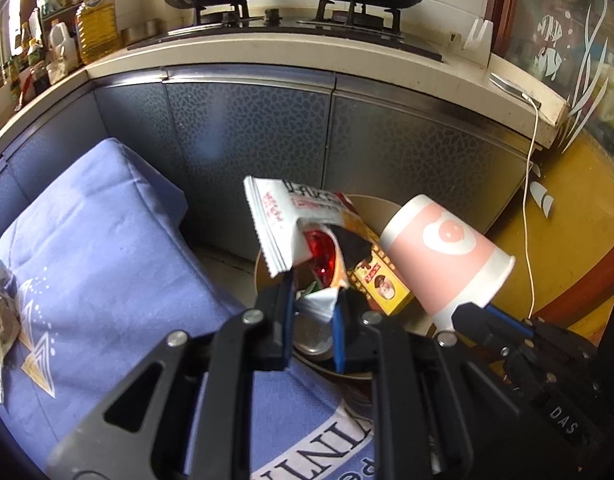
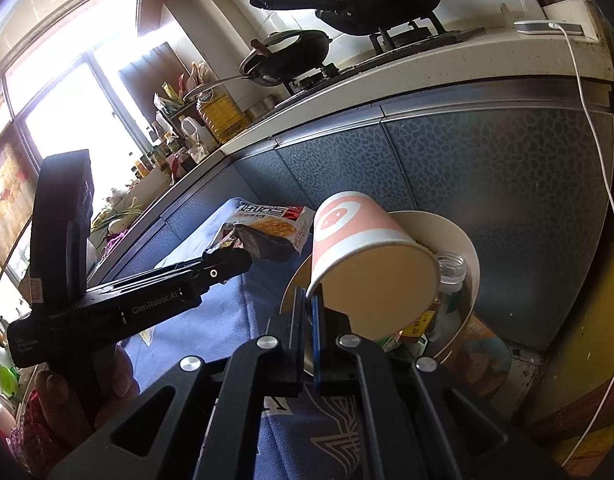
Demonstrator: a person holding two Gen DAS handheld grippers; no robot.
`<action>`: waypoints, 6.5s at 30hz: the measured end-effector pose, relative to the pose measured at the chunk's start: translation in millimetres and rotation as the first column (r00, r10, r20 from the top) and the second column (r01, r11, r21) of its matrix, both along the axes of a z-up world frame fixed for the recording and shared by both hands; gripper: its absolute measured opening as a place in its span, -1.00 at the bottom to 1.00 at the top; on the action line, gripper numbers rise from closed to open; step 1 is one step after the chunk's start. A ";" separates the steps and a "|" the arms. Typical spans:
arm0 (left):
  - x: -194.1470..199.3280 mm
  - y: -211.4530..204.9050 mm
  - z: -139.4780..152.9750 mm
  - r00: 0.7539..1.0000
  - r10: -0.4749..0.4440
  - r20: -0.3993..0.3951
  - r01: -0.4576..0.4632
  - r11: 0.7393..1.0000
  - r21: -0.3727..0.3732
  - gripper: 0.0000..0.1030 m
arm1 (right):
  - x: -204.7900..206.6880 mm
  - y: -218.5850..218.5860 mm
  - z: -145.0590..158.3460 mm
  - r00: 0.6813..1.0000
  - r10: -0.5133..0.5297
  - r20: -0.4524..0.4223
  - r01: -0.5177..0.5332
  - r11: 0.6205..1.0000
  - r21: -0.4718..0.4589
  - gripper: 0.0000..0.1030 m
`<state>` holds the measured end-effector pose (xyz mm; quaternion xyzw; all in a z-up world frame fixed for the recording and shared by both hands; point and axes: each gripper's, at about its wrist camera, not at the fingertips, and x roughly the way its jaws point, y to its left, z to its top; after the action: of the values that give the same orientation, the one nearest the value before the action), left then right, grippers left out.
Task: Collect trash
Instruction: 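Lower the snack bag and pink cup in both tools over the bin, then open both tools to drop the snack bag and cup into the bin, then move both open tools back over the trash on the table, then grasp the white tissue pack with the right tool and lift it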
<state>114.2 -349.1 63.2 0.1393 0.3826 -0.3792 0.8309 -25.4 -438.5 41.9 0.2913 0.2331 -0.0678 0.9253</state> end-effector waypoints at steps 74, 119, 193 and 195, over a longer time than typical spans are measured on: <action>-3.4 32.5 -20.1 0.996 0.085 -0.002 -0.085 0.995 0.047 -0.13 | -5.1 5.4 -1.3 0.997 -0.067 -0.043 0.071 0.993 0.090 0.00; 1.7 354.9 -39.1 0.751 0.641 0.162 -0.643 0.765 -0.047 -0.01 | 85.5 232.2 14.2 0.924 0.357 -0.138 -0.369 0.926 -0.080 0.00; 18.7 459.0 -61.1 0.665 0.726 -0.177 -0.747 0.638 -0.189 0.13 | 215.2 296.7 -7.0 0.706 0.704 -0.074 -0.668 0.697 0.260 -0.43; 18.6 455.9 -59.4 0.664 0.730 -0.162 -0.747 0.641 -0.178 0.33 | 214.9 285.1 -8.2 0.726 0.683 -0.076 -0.647 0.716 0.262 -0.36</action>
<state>132.8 106.9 3.8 -0.1402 0.3904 -0.0536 0.9083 189.5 -153.4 33.7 0.2802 0.4050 0.2722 0.8267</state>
